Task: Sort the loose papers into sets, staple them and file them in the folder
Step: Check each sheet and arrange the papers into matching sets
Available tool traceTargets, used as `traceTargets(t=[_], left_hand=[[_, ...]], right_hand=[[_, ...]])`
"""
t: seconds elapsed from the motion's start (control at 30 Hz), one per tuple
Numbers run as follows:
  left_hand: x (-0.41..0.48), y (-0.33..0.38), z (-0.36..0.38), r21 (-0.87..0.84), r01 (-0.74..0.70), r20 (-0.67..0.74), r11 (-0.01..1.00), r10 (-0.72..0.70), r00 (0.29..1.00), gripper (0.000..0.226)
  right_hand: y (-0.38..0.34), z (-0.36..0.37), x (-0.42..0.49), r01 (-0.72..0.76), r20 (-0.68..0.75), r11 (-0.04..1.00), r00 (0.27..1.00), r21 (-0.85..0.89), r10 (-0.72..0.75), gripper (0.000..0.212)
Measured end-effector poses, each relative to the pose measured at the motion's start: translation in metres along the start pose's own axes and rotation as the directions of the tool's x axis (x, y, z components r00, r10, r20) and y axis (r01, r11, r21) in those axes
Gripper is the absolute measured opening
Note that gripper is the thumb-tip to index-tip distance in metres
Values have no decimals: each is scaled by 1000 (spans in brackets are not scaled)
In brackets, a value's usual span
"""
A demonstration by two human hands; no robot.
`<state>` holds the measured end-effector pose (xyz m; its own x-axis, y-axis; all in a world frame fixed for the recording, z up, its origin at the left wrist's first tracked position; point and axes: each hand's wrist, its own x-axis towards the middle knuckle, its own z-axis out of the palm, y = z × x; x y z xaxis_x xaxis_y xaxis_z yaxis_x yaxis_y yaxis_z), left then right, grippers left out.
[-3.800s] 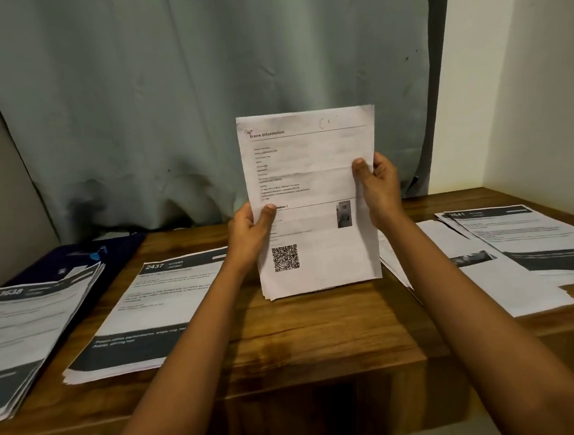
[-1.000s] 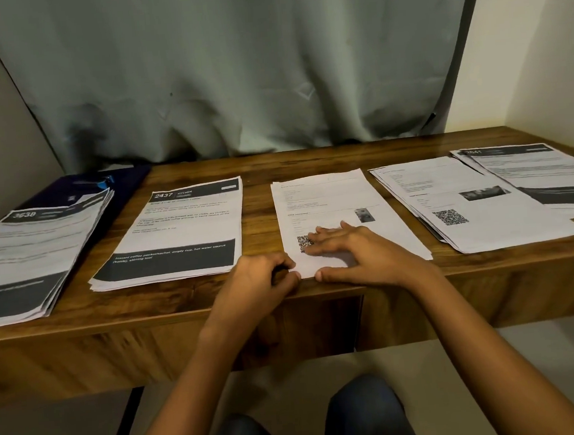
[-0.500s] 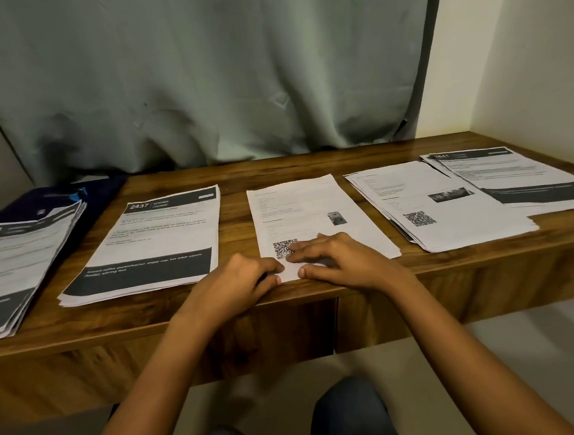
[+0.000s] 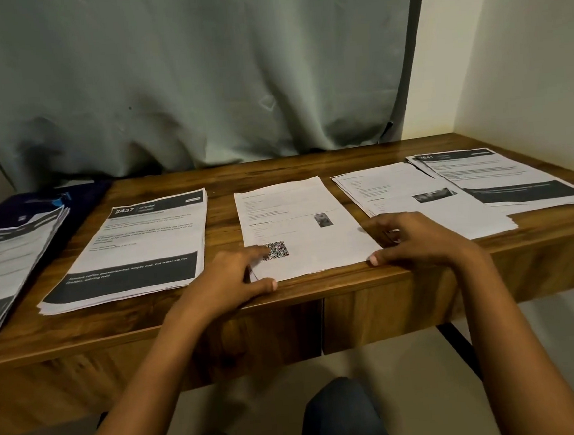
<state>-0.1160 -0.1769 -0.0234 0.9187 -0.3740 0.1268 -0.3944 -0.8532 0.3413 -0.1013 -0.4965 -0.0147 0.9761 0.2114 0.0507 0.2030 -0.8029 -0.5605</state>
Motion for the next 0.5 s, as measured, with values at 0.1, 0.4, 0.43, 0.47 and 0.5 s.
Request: traceTargets(t=[0.1,0.4,0.43,0.47,0.5], left_hand=[[-1,-4,2,-1,-23,17,1000,23,1000,55],[2,-9,1,38,-78,-28,996,79,996,44],[2,-9,0,50,-81,-27,995,83,996,44],[2,-9,0,60,-84,-26,995,86,996,43],[2,-8,0,68,-86,-27,994,88,996,43]], right_hand=[[8,-2,2,47,47,999,998,24,-48,63],[11,2,3,166,-11,980,986,-109,-168,37],[11,3,2,184,-20,973,982,-140,-189,34],[10,4,1,197,-30,967,978,-164,-205,32],[9,5,0,210,-40,960,974,-187,-221,30]])
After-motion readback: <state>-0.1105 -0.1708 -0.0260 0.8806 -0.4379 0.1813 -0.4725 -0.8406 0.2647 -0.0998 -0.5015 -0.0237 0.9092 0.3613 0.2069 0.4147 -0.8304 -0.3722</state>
